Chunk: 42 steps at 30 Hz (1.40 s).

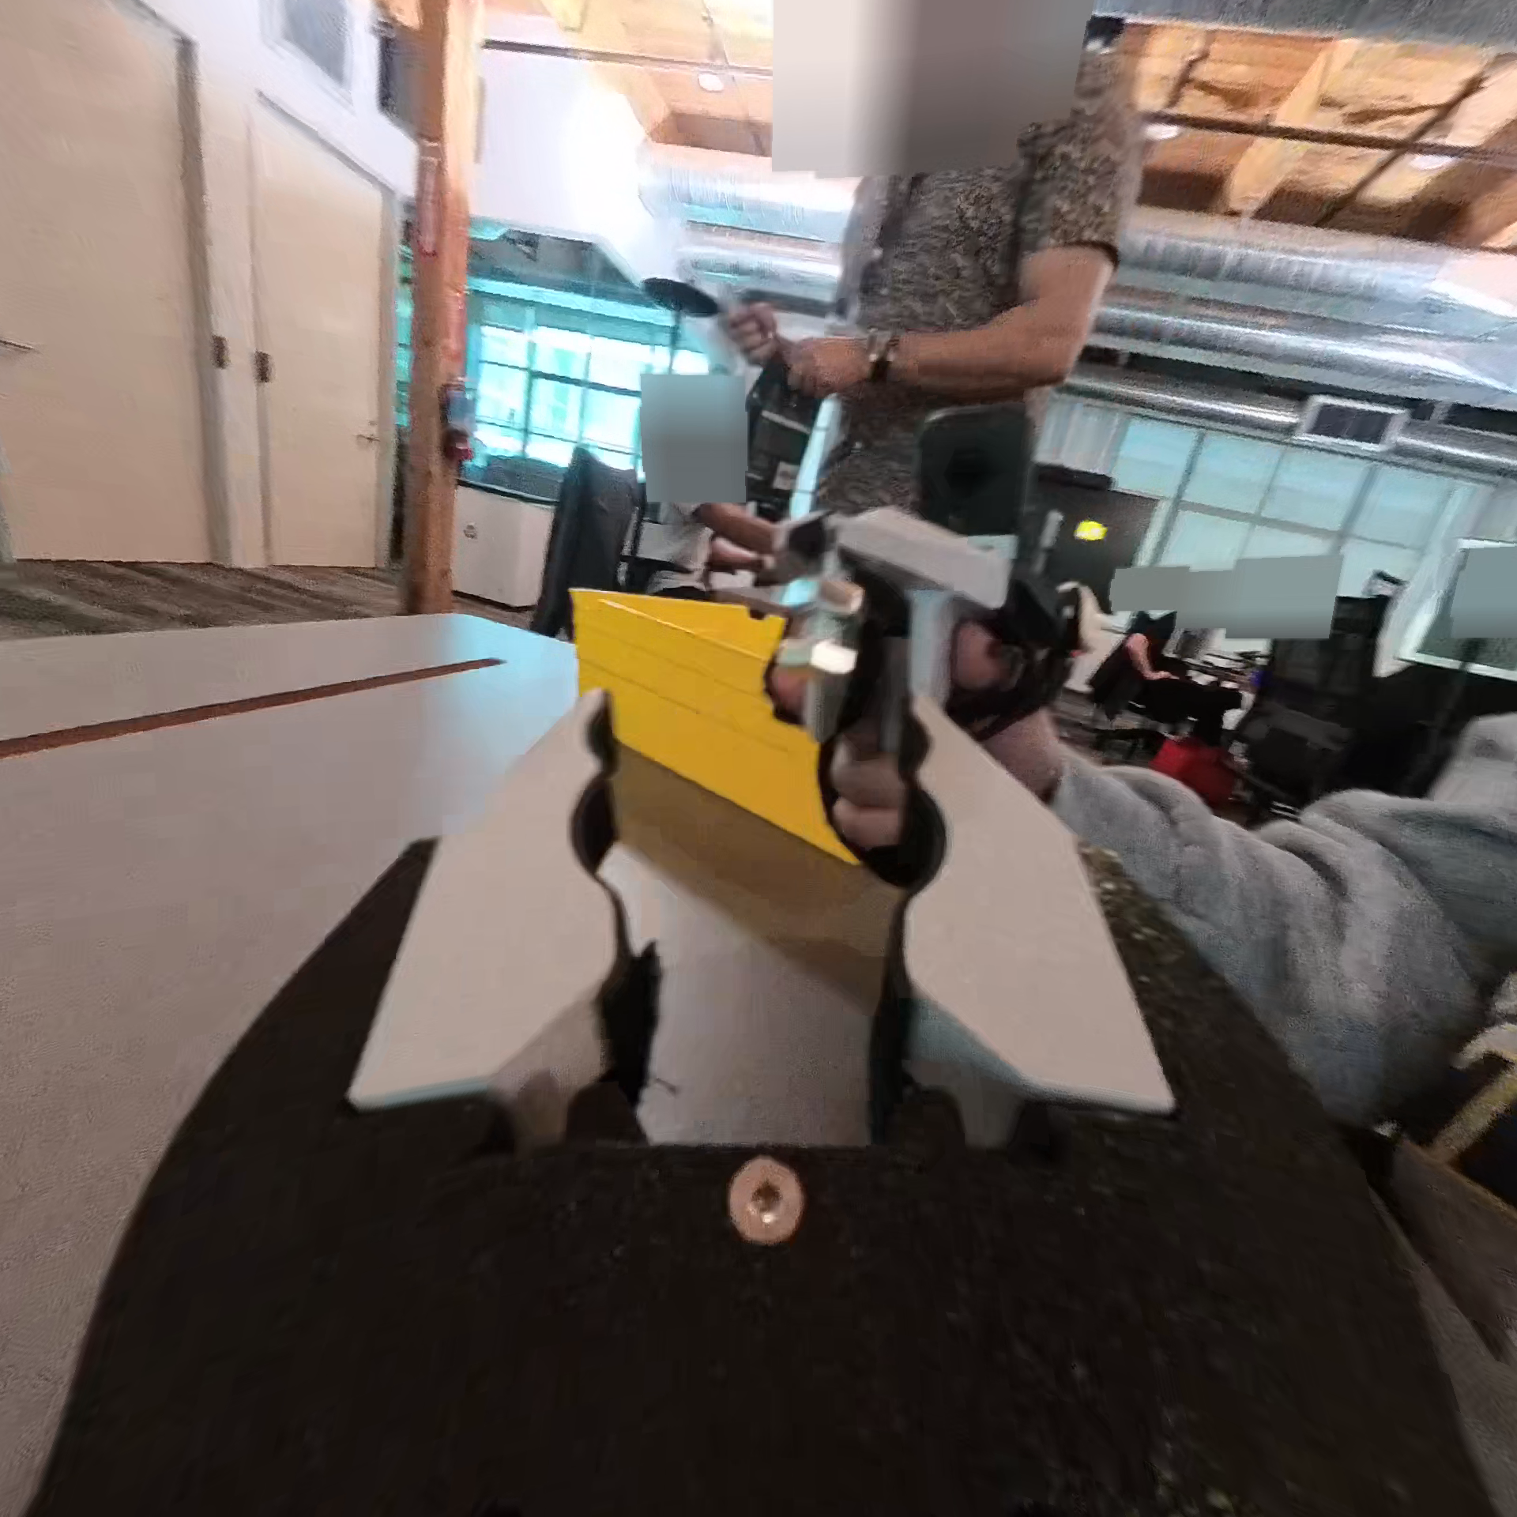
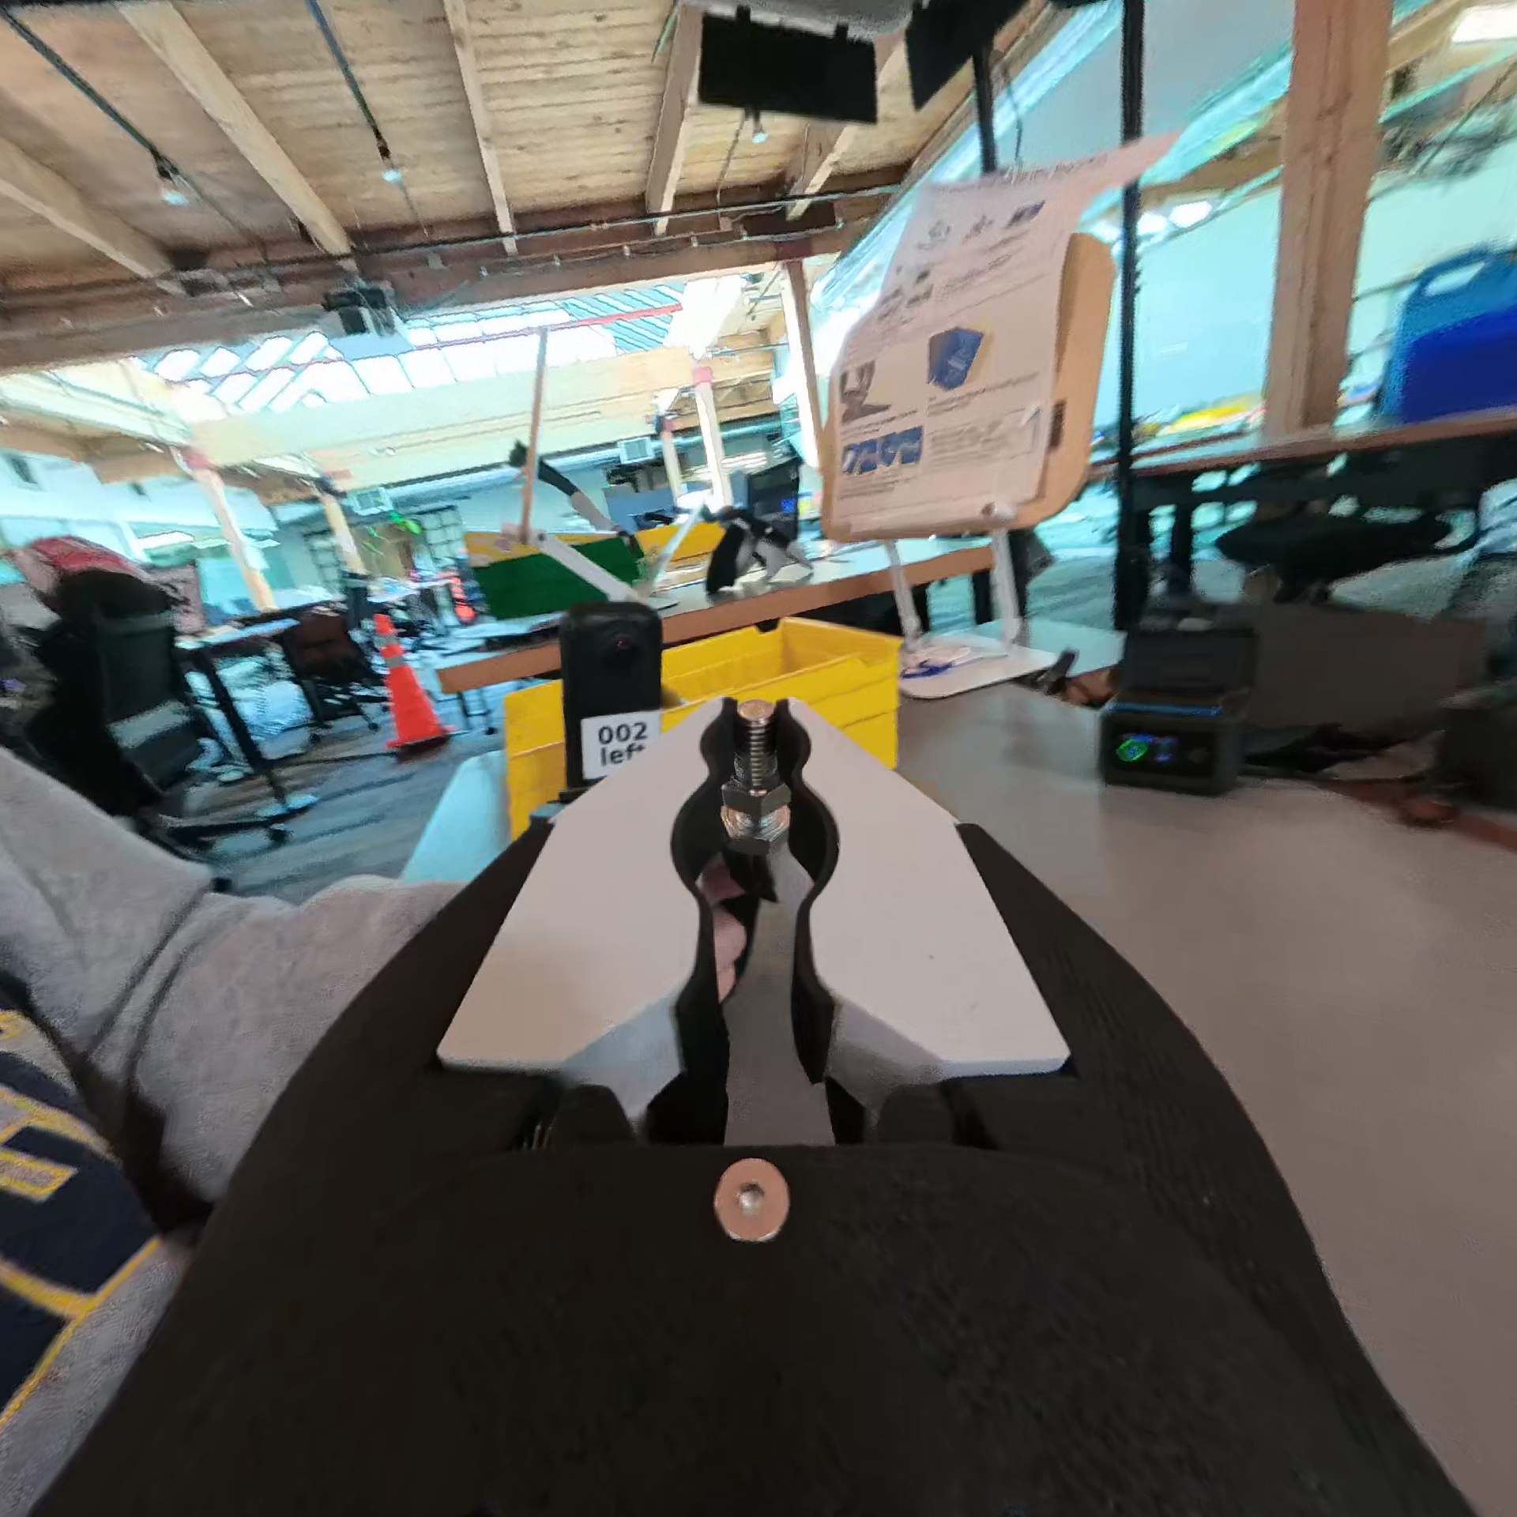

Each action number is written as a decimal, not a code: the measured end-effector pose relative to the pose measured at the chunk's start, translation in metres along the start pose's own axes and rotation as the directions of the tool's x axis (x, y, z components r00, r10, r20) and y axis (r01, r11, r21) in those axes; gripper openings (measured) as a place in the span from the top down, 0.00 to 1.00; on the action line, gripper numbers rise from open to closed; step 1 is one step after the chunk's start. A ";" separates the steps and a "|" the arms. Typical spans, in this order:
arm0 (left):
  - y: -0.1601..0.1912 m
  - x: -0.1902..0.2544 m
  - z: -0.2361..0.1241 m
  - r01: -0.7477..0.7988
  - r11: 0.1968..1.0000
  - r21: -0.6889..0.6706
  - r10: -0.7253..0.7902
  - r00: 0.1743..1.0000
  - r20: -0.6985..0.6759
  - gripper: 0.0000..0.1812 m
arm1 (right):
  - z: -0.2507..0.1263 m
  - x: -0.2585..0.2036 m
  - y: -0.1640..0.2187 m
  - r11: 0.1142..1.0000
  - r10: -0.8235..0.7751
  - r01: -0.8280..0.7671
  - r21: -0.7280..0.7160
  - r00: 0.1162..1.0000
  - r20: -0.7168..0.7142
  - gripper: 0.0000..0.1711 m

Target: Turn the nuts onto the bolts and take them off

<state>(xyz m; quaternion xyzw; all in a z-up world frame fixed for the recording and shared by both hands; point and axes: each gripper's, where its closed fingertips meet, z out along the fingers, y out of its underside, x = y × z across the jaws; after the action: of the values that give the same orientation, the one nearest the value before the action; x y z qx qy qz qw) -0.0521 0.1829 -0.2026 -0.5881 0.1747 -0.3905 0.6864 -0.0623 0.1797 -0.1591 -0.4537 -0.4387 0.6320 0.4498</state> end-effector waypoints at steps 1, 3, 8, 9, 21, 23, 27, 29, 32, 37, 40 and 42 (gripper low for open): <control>0.001 -0.012 0.000 -0.007 1.000 -0.011 0.008 0.997 0.077 0.45 | -0.006 0.000 -0.013 0.998 -0.055 0.055 0.006 0.998 -0.037 0.96; 0.001 -0.031 -0.003 -0.048 0.999 -0.025 0.052 0.978 0.202 0.34 | -0.027 0.006 -0.039 0.982 -0.186 0.184 -0.029 0.965 -0.187 0.96; -0.013 -0.056 -0.022 -0.184 0.983 -0.024 0.177 0.890 0.420 0.30 | -0.139 0.053 -0.065 0.859 -0.460 0.151 -0.489 0.647 -0.608 0.96; -0.014 -0.058 -0.024 -0.196 0.980 -0.027 0.188 0.879 0.438 0.30 | -0.167 0.063 -0.060 0.819 -0.492 0.057 -0.570 0.582 -0.648 0.96; -0.008 -0.060 -0.022 -0.246 0.965 -0.092 0.260 0.845 0.467 0.34 | -0.291 0.129 0.080 0.420 -0.325 -0.636 -0.647 0.560 -0.762 0.93; -0.007 -0.058 -0.022 -0.254 0.962 -0.101 0.271 0.842 0.467 0.34 | -0.289 0.132 0.081 0.443 -0.334 -0.638 -0.630 0.535 -0.776 0.87; -0.005 -0.063 -0.027 -0.265 0.959 -0.099 0.279 0.828 0.486 0.34 | -0.273 0.130 0.016 0.634 -0.495 -0.473 -0.612 0.359 -0.791 0.80; -0.007 -0.066 -0.027 -0.275 0.957 -0.095 0.284 0.814 0.506 0.34 | -0.223 0.118 -0.036 0.769 -0.541 -0.177 -0.614 0.331 -0.773 0.76; -0.010 -0.069 -0.029 -0.295 0.950 -0.101 0.302 0.790 0.534 0.34 | -0.112 0.077 -0.068 0.838 -0.544 0.286 -0.464 0.502 -0.672 0.82; -0.014 -0.071 -0.034 -0.312 0.942 -0.122 0.325 0.765 0.556 0.36 | -0.038 0.091 -0.011 0.873 -0.477 0.399 -0.280 0.582 -0.659 0.84; -0.018 -0.071 -0.036 -0.332 0.935 -0.124 0.341 0.750 0.567 0.37 | -0.037 0.102 0.013 0.846 -0.494 0.481 -0.232 0.542 -0.679 0.85; -0.019 -0.070 -0.033 -0.334 0.934 -0.125 0.344 0.754 0.560 0.39 | -0.032 0.096 0.015 0.819 -0.534 0.525 -0.233 0.546 -0.646 0.84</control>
<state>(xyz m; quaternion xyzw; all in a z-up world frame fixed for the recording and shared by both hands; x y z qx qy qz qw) -0.1259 0.2130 -0.2085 -0.6422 0.0669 -0.0632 0.7610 -0.0517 0.2739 -0.1974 -0.5030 -0.3601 0.2499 0.7449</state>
